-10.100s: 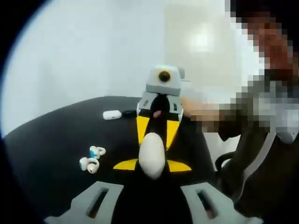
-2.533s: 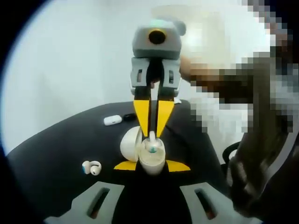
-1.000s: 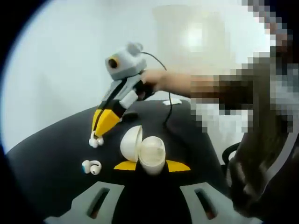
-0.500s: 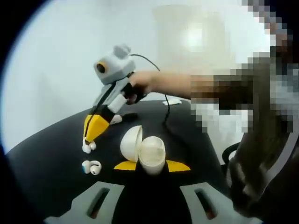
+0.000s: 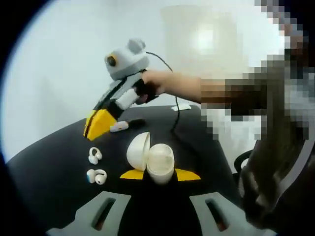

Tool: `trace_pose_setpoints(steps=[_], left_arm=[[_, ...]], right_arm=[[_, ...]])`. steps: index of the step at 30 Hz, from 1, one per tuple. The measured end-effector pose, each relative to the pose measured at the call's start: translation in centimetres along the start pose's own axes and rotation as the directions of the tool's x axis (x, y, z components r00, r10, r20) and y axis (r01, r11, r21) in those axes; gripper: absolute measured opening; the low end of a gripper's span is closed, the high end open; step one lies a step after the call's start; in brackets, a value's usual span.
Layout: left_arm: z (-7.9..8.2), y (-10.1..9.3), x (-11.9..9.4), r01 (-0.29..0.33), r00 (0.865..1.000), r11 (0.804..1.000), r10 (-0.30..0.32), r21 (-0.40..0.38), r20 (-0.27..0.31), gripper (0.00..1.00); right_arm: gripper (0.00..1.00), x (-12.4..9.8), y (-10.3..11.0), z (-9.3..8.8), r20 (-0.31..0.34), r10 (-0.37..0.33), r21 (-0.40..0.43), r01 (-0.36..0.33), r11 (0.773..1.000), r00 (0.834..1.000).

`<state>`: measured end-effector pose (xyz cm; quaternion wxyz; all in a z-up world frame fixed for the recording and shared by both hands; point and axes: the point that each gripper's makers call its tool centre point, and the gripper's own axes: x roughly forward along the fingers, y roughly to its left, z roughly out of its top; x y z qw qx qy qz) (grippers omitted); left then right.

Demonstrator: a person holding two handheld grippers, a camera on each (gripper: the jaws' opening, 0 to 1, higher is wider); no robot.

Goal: Pick up three earphones and place each one into its charging case using tactile feedback, ensure that each earphone is properly inserted and securely positioned inside the case.

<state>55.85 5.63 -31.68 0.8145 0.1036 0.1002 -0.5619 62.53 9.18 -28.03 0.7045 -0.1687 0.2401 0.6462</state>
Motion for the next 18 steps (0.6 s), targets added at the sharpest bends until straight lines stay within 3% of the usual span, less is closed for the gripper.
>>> trace_pose_setpoints(steps=[2, 4, 6, 10, 13, 16, 18], left_arm=[[0.0, 0.0, 0.0, 0.000, 1.000, 1.000, 0.000, 0.000, 0.000, 0.18], [0.0, 0.0, 0.0, 0.000, 1.000, 1.000, 0.000, -0.001, 0.000, 0.18], [0.0, 0.0, 0.0, -0.002, 1.000, 1.000, 0.002, 0.000, 0.001, 0.18], [0.0, 0.0, -0.1, -0.002, 1.000, 1.000, 0.002, 0.001, 0.001, 0.18], [0.0, 0.0, -0.1, -0.003, 1.000, 1.000, 0.003, 0.009, 0.002, 0.18], [0.1, 0.0, -0.2, -0.002, 1.000, 1.000, 0.002, 0.008, 0.002, 0.18], [0.1, 0.0, -0.2, -0.002, 1.000, 1.000, 0.002, 0.009, 0.002, 0.18]], right_arm=[[0.13, 0.9, 1.0, -0.8, -0.053, 0.045, 0.027, -0.043, 0.999, 0.998], [0.13, 1.7, 0.4, -1.8, -0.113, 0.008, -0.004, -0.008, 1.000, 0.994], [0.13, 2.2, -0.3, -2.1, -0.128, -0.036, -0.035, 0.032, 0.999, 0.991], [0.13, 2.5, -0.1, -2.5, -0.144, 0.001, 0.122, 0.016, 0.992, 0.990], [0.12, 2.4, -1.3, -3.4, -0.187, -0.045, 0.214, 0.085, 0.973, 0.981], [0.11, 2.6, -1.5, -3.3, -0.173, -0.025, 0.324, 0.081, 0.943, 0.985], [0.11, 2.9, -1.5, -3.6, -0.181, -0.026, 0.319, 0.083, 0.944, 0.983]])
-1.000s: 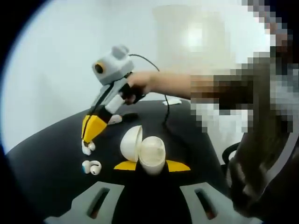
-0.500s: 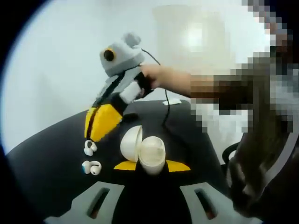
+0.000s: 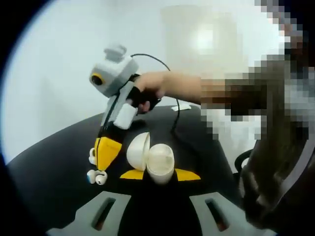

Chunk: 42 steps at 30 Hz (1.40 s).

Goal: Pick up three earphones and place each one into its charging case using tactile feedback, ensure that each earphone is properly inserted and securely positioned inside the case.

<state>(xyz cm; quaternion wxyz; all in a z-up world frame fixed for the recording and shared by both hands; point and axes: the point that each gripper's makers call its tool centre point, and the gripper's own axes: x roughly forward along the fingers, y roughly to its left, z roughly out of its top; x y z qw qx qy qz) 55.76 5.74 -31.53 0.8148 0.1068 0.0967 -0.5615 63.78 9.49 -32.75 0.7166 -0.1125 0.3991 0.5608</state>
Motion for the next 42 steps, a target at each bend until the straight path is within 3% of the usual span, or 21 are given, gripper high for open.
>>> trace_pose_setpoints(steps=[3, 5, 7, 9, 12, 15, 16, 17, 19, 21, 23, 25, 26, 27, 28, 29, 31, 33, 36, 38, 42], left_arm=[[0.1, 0.0, 0.0, -0.001, 1.000, 1.000, 0.001, 0.004, 0.000, 0.18], [0.1, 0.0, 0.0, 0.001, 1.000, 1.000, -0.001, 0.003, 0.000, 0.18], [0.1, 0.0, 0.0, 0.002, 1.000, 1.000, -0.002, 0.000, 0.000, 0.18], [0.2, -0.1, 0.0, 0.002, 1.000, 1.000, -0.002, -0.003, -0.001, 0.18], [0.2, -0.1, 0.1, 0.002, 1.000, 1.000, -0.002, -0.007, -0.002, 0.18], [0.2, 0.2, 0.1, -0.016, 1.000, 1.000, 0.015, -0.010, -0.008, 0.18], [0.2, 0.2, 0.1, -0.017, 1.000, 1.000, 0.017, -0.013, -0.010, 0.18], [0.2, 0.3, 0.1, -0.017, 1.000, 1.000, 0.016, -0.018, -0.011, 0.18], [0.1, 0.4, 0.2, -0.014, 1.000, 0.999, 0.013, -0.037, -0.014, 0.18], [0.1, 0.4, 0.2, -0.011, 1.000, 0.999, 0.010, -0.048, -0.014, 0.18], [0.1, 0.5, 0.2, -0.011, 1.000, 0.999, 0.010, -0.050, -0.015, 0.18], [0.0, 0.5, 0.2, -0.010, 1.000, 0.999, 0.010, -0.051, -0.014, 0.18], [0.0, 0.5, 0.2, -0.009, 1.000, 0.999, 0.008, -0.052, -0.014, 0.18], [0.0, 0.5, 0.1, -0.008, 1.000, 0.998, 0.007, -0.055, -0.014, 0.18], [0.0, 0.5, 0.2, -0.007, 1.000, 0.998, 0.006, -0.057, -0.014, 0.18], [0.0, 0.6, 0.1, -0.007, 1.000, 0.998, 0.006, -0.059, -0.014, 0.18], [-0.1, 0.5, 0.1, -0.009, 1.000, 0.998, 0.008, -0.057, -0.014, 0.18], [-0.1, 0.5, 0.1, -0.009, 1.000, 0.998, 0.009, -0.057, -0.015, 0.18], [-0.2, 0.5, 0.0, -0.009, 1.000, 0.998, 0.008, -0.060, -0.015, 0.18], [-0.3, 0.5, 0.0, -0.009, 1.000, 0.998, 0.008, -0.061, -0.015, 0.18], [-0.4, 0.6, -0.2, -0.008, 1.000, 0.998, 0.007, -0.061, -0.015, 0.18]], right_arm=[[0.07, 0.2, -0.3, 0.4, 0.010, -0.050, -0.054, 0.051, 0.997, 0.999], [0.06, 0.3, -0.1, 0.5, 0.010, -0.078, -0.165, 0.079, 0.983, 0.997], [0.05, -0.1, 0.3, 0.9, 0.023, -0.117, -0.325, 0.118, 0.938, 0.993], [0.05, -0.8, 0.5, 2.1, 0.099, -0.156, -0.417, 0.183, 0.890, 0.983], [0.05, -2.7, 0.3, 3.4, 0.191, -0.236, -0.450, 0.299, 0.842, 0.953], [0.05, -5.5, 0.7, 4.4, 0.301, -0.283, -0.495, 0.403, 0.770, 0.911], [0.05, -6.6, 0.7, 4.6, 0.343, -0.305, -0.507, 0.448, 0.737, 0.889], [0.05, -7.9, 1.1, 4.8, 0.396, -0.320, -0.529, 0.498, 0.687, 0.861], [0.05, -9.4, 1.9, 4.4, 0.439, -0.338, -0.572, 0.549, 0.609, 0.832], [0.05, -10.2, 2.8, 3.6, 0.464, -0.334, -0.595, 0.568, 0.569, 0.821], [0.05, -10.6, 4.0, 2.6, 0.487, -0.325, -0.632, 0.584, 0.509, 0.810], [0.05, -10.7, 5.0, 1.7, 0.511, -0.318, -0.671, 0.602, 0.432, 0.799], [0.05, -10.5, 5.4, 1.3, 0.515, -0.319, -0.699, 0.605, 0.381, 0.796], [0.05, -10.0, 5.7, 0.5, 0.500, -0.332, -0.749, 0.592, 0.298, 0.800], [0.05, -9.9, 6.0, 0.4, 0.512, -0.337, -0.771, 0.596, 0.224, 0.790], [0.05, -9.6, 6.2, 0.2, 0.520, -0.341, -0.785, 0.596, 0.170, 0.783], [0.05, -8.8, 6.4, -0.6, 0.487, -0.351, -0.817, 0.559, 0.140, 0.800], [0.05, -8.0, 6.6, -1.2, 0.464, -0.341, -0.836, 0.531, 0.136, 0.817], [0.05, -7.6, 6.8, -1.6, 0.455, -0.335, -0.855, 0.510, 0.096, 0.825], [0.05, -7.6, 7.2, -1.3, 0.472, -0.328, -0.863, 0.505, 0.021, 0.818], [0.05, -7.1, 7.4, -1.8, 0.439, -0.359, -0.894, 0.440, -0.084, 0.824]])
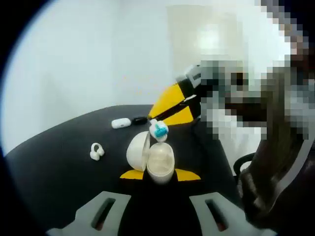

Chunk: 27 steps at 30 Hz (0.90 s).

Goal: Pick up three earphones and place each one into its charging case using tactile feedback, ensure that each earphone is properly inserted and securely positioned inside the case.

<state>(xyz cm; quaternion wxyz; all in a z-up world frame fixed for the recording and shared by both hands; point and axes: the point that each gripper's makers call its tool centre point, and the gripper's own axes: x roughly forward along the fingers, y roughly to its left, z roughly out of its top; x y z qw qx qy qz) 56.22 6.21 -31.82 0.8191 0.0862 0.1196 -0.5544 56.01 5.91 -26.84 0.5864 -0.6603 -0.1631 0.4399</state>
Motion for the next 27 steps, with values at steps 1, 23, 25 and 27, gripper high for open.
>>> trace_pose_setpoints(steps=[1, 23, 25, 27], left_arm=[[0.0, 0.0, 0.0, 0.000, 1.000, 1.000, 0.000, 0.000, 0.000, 0.18], [0.0, 0.1, 0.2, -0.015, 1.000, 1.000, 0.015, -0.018, -0.006, 0.18], [0.1, 0.0, 0.3, -0.014, 1.000, 1.000, 0.014, -0.019, -0.005, 0.18], [0.1, 0.0, 0.5, -0.015, 1.000, 1.000, 0.015, -0.019, -0.007, 0.18]], right_arm=[[0.05, 0.1, 0.4, 0.0, -0.015, 0.022, -0.034, -0.022, 0.999, 1.000], [0.06, 0.4, 2.8, 0.3, -0.281, 0.110, -0.472, -0.237, 0.849, 0.953], [0.06, 0.3, 3.2, 0.3, -0.286, 0.123, -0.471, -0.251, 0.846, 0.950], [0.06, 0.3, 3.1, 0.2, -0.291, 0.116, -0.484, -0.250, 0.839, 0.950]])
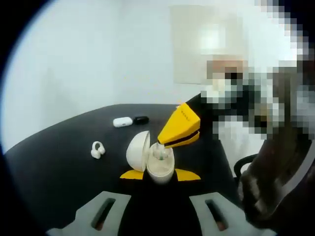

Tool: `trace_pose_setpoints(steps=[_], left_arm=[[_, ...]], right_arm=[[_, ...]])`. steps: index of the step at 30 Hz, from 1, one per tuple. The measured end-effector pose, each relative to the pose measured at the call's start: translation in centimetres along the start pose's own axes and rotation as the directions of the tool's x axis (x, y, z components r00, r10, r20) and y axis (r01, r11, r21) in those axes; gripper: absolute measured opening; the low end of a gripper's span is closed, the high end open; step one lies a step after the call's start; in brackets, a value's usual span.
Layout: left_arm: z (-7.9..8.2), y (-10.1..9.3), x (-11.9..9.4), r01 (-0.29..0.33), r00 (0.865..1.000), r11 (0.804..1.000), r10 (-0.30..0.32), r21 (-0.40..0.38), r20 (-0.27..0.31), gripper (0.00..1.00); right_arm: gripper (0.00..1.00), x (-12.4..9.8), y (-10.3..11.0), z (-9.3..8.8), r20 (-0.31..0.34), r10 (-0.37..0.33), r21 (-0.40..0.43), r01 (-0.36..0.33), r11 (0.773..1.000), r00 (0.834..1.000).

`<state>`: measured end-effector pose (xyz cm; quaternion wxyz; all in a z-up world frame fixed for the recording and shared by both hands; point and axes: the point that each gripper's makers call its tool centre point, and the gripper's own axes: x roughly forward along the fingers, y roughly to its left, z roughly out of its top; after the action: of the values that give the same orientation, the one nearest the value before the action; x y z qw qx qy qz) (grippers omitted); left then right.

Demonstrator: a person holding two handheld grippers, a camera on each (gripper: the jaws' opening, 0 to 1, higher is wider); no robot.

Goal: Pick up three earphones and place each one into its charging case using tactile feedback, ensure that each earphone is properly inserted and securely positioned inside the case.

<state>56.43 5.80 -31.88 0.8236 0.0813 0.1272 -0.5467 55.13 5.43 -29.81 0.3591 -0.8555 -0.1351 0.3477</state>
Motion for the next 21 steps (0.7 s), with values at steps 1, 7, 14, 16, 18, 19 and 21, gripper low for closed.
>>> trace_pose_setpoints(steps=[1, 7, 14, 16, 18, 19, 21], left_arm=[[0.0, 0.0, 0.0, -0.001, 1.000, 1.000, 0.001, 0.001, 0.000, 0.18], [0.1, 0.1, 0.3, -0.003, 1.000, 1.000, 0.003, 0.002, 0.002, 0.18], [0.2, 0.2, 0.3, -0.002, 1.000, 1.000, 0.002, 0.012, 0.005, 0.18], [0.1, 0.2, 0.3, 0.000, 1.000, 1.000, 0.000, 0.008, 0.004, 0.18], [0.1, 0.2, 0.3, -0.001, 1.000, 1.000, 0.000, 0.007, 0.005, 0.18], [0.1, 0.2, 0.3, -0.001, 1.000, 1.000, 0.001, 0.009, 0.005, 0.18], [0.1, 0.2, 0.3, -0.001, 1.000, 1.000, 0.001, 0.011, 0.006, 0.18]], right_arm=[[0.06, 0.0, 0.0, -0.1, -0.002, -0.002, 0.006, 0.002, 1.000, 1.000], [0.09, -0.2, -0.1, -0.7, 0.058, -0.015, 0.183, 0.004, 0.983, 0.998], [0.19, -1.4, -1.4, -3.7, 0.166, -0.089, 0.504, -0.007, 0.864, 0.982], [0.19, -1.9, -1.5, -4.8, 0.248, -0.117, 0.634, -0.070, 0.770, 0.962], [0.19, -2.3, -1.7, -5.0, 0.377, -0.179, 0.771, -0.200, 0.605, 0.909], [0.19, -2.5, -1.8, -4.9, 0.438, -0.221, 0.817, -0.283, 0.503, 0.871], [0.19, -2.4, -1.7, -4.6, 0.534, -0.301, 0.839, -0.451, 0.305, 0.790]])
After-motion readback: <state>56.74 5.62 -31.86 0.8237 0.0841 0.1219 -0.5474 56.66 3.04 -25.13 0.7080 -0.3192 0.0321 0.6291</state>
